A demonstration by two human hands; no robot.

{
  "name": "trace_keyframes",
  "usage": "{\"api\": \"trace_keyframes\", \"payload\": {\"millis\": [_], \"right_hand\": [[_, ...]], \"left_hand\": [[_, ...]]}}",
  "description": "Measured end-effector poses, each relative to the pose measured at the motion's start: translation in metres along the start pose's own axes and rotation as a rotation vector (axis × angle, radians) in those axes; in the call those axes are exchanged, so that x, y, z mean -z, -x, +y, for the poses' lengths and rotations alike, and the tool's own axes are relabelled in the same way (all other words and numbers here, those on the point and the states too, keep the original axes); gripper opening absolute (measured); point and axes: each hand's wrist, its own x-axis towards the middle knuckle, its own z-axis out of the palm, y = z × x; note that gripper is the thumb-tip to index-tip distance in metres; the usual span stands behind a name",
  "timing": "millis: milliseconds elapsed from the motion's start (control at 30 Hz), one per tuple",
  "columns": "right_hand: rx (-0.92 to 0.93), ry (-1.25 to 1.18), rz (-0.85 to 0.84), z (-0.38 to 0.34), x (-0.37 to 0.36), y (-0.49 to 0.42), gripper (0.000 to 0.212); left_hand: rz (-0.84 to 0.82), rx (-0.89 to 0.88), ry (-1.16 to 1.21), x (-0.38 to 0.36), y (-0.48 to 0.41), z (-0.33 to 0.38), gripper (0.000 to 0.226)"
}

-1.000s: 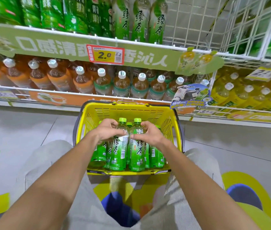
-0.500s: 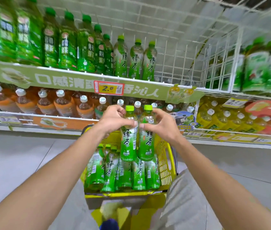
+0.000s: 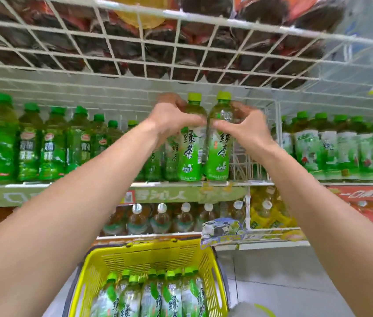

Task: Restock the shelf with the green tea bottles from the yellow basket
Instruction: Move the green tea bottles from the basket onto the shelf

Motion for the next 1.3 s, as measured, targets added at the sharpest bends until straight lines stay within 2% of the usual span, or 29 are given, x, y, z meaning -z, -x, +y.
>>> {"api": "trace_keyframes", "payload": {"millis": [67,133,167,267,333,667,833,967,1067,1167,1233,1300], "right_hand": [[-0.032,0.015,-0.01,0.026,-0.013,-0.026,0.079],[-0.081,0.033,0.01,0.058,-0.032,-0.043,0.091],[-0.093,0.035,0.006,0.069,-0.04,-0.043,0.09],[-0.105,0.013,-0.008,0.109,-0.058,-0.05,0.056],[-0.076,-0.007,-0.023,0.131,-0.068,-0.057,0.045],[-0.064,0.011,-0.182,0.159,-0.073,-0.084,0.05],[-0.108,-0.019,-0.217,0.161,-0.072,-0.09,0.044],[-0.13,-0.035,-0.226,0.16,-0.074,-0.096,0.048],[-0.156,-0.018,-0.247,0.157,-0.073,-0.101,0.037],[-0.171,-0.018,-0.246,0.156,-0.071,-0.107,0.033],[-0.18,-0.012,-0.27,0.157,-0.069,-0.108,0.038],[-0.179,0.002,-0.286,0.162,-0.068,-0.109,0.056]], "left_hand": [[0.03,-0.006,-0.08,-0.018,-0.028,-0.012,0.058],[0.081,0.008,-0.195,-0.037,-0.046,-0.037,0.048],[0.087,0.015,-0.216,-0.046,-0.052,-0.051,0.047],[0.072,0.016,-0.147,-0.064,-0.069,-0.094,0.049],[0.078,-0.001,-0.131,-0.065,-0.083,-0.107,0.046],[0.001,0.01,-0.366,-0.065,-0.117,-0.113,0.055],[-0.022,0.041,-0.474,-0.068,-0.12,-0.102,0.069],[-0.039,-0.029,-0.465,-0.073,-0.118,-0.101,0.088],[-0.064,-0.065,-0.479,-0.073,-0.118,-0.101,0.079],[-0.078,-0.077,-0.495,-0.072,-0.118,-0.099,0.08],[-0.085,-0.08,-0.519,-0.074,-0.119,-0.098,0.084],[-0.095,-0.087,-0.561,-0.075,-0.121,-0.097,0.087]]}}
